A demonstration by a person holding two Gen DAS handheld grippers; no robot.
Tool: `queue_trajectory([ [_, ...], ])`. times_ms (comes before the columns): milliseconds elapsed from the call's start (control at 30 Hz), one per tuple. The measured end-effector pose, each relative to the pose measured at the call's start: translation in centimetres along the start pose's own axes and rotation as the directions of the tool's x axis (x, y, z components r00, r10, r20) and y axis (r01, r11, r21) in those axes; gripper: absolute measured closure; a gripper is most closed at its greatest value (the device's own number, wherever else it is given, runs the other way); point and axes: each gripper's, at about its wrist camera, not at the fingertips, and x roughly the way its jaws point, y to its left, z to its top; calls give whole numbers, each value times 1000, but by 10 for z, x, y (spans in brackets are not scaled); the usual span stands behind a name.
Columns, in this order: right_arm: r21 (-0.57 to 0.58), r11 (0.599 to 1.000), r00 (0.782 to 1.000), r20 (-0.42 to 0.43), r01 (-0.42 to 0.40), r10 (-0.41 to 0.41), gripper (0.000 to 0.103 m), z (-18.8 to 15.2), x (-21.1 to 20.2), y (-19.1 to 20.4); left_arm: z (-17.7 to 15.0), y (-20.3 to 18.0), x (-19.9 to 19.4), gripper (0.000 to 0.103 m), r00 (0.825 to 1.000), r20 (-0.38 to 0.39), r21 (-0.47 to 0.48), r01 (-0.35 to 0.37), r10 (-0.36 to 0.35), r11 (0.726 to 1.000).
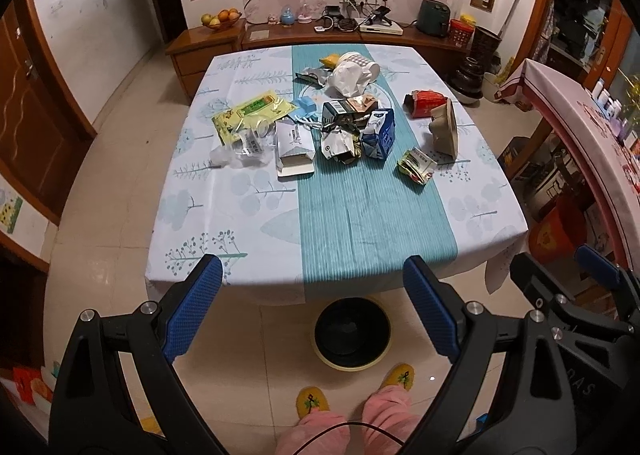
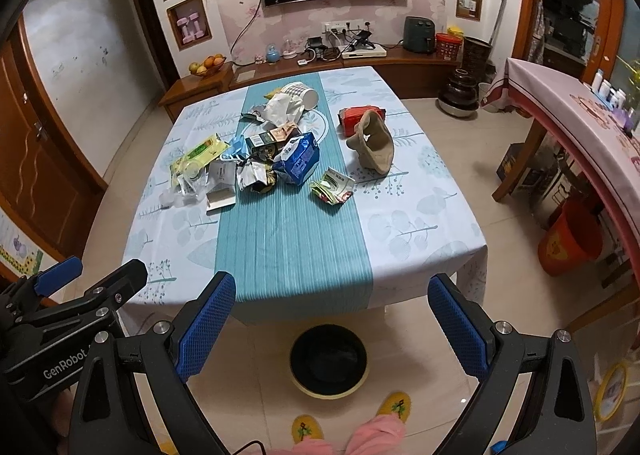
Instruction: Collect trash
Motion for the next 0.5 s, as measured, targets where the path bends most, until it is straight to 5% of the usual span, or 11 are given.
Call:
queue_trajectory([
  [267, 18, 999, 999, 36, 35, -35, 4, 7, -13, 12, 9, 2, -6, 14, 998, 45, 90, -44, 40, 995],
  [500, 62, 996, 997, 51, 61, -64, 5, 19, -17, -8, 22, -6, -2, 18, 997, 33, 127, 58, -63, 990],
])
